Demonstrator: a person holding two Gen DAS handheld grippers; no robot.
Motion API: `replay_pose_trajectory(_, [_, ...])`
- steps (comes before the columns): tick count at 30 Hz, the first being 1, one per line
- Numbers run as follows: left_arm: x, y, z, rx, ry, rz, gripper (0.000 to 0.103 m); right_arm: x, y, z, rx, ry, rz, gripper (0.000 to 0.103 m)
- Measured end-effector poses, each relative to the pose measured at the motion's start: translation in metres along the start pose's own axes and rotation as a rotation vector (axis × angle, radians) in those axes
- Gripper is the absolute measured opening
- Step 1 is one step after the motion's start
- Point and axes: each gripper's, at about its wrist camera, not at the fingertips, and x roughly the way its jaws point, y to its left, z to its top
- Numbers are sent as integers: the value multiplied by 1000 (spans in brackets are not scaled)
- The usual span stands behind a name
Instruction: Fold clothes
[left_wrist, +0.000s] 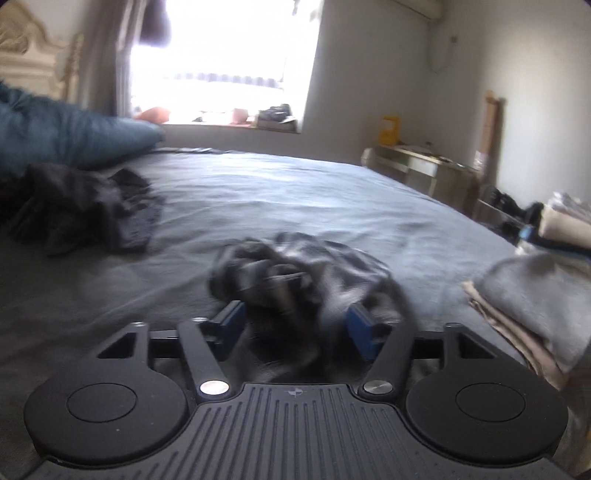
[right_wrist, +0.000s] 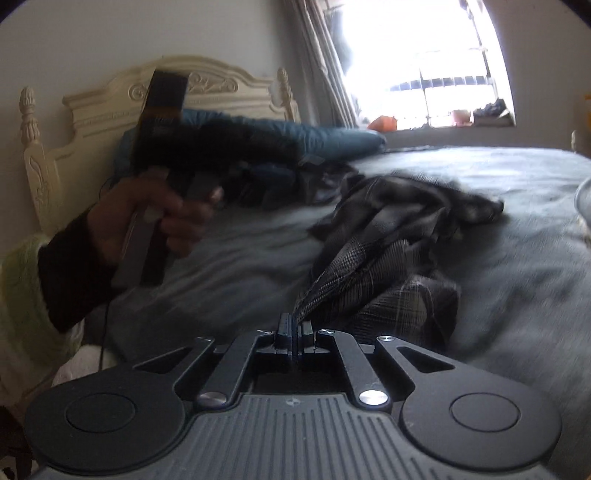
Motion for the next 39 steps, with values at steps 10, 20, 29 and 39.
replay_pose_trajectory(10, [115,-110,22,494,97,86,97,-23,-16,-3,93,-65,-87,44])
replay_pose_trajectory(20, [165,-78,47,389,258,188,23,-47,-43,-7,129,-192,-163,54])
replay_pose_trajectory(29, [73,27,61,47,133,361,8,-65,-49,-11,159,-203,-181,54])
replay_pose_trajectory(39, [-47,140,-33,-338,156,424,9,-58,-46,6,158,-170,-213,54])
